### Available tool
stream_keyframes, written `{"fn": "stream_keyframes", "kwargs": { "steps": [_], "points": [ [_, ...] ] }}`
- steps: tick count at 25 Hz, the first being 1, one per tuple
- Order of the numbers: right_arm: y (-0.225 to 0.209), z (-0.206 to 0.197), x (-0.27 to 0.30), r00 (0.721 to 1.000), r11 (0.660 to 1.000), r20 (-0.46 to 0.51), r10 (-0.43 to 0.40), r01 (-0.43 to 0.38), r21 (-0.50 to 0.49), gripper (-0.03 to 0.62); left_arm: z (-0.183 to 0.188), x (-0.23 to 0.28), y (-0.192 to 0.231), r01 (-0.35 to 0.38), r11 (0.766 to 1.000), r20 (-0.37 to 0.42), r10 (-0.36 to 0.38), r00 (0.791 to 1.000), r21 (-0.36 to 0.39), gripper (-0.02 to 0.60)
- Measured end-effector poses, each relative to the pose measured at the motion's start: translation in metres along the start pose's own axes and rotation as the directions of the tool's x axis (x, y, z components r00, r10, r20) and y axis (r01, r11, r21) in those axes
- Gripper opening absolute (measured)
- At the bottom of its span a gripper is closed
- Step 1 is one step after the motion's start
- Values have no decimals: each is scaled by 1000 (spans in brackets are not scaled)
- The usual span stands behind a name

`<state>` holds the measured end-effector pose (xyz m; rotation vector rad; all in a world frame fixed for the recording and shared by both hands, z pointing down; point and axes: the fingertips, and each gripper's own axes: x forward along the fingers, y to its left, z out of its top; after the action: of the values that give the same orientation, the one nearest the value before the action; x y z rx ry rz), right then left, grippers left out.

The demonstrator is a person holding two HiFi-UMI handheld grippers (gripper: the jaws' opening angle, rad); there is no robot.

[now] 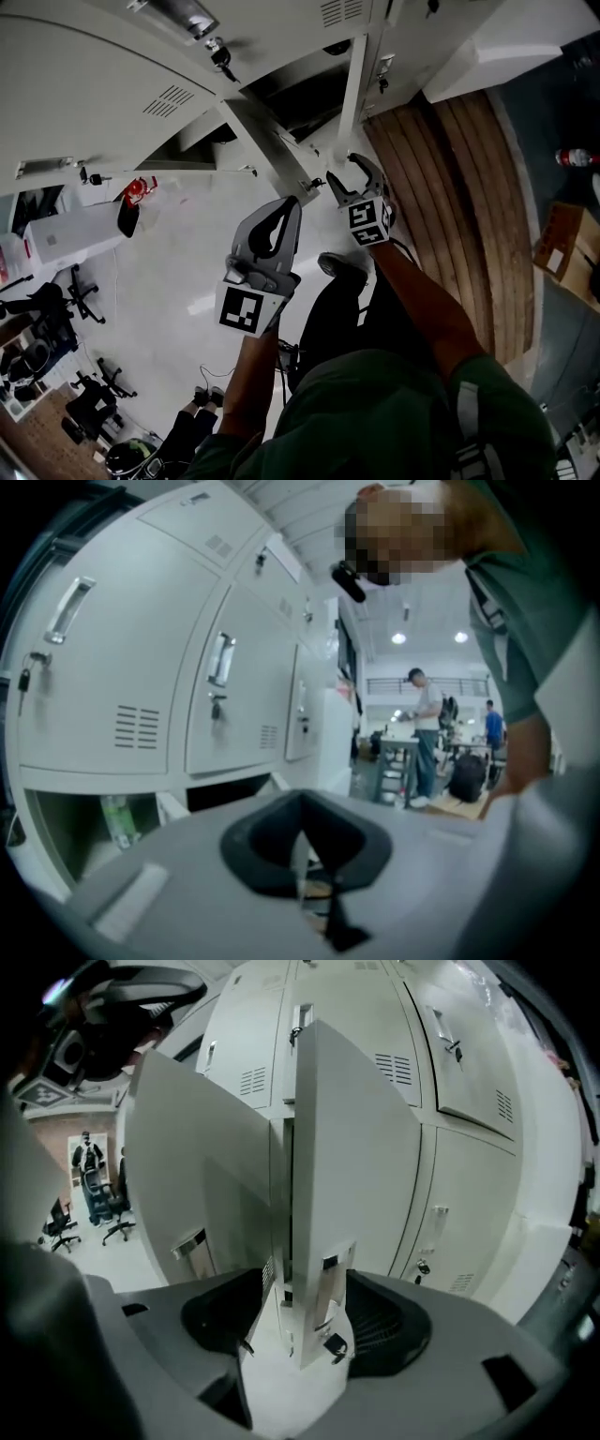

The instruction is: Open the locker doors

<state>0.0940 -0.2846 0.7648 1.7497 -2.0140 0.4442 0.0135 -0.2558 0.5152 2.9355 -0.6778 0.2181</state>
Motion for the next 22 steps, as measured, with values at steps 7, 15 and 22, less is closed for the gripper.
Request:
{"fn": "stream_keyframes", "kwargs": {
  "steps": [7,15,22],
  "points": [
    [-15,1,4,994,993,-46,-99,102,62,143,3,-9,7,-16,1000,7,16,1000,4,-9],
    [-51,-21,-26,990,993,-97,-106,110,37,133,12,-9,1,-18,1000,17,18,1000,11,-9],
    [-84,-40,-45,982,991,-164,-93,108,83,115,35,-4,-5,-55,998,31,53,998,40,-9]
  ]
}}
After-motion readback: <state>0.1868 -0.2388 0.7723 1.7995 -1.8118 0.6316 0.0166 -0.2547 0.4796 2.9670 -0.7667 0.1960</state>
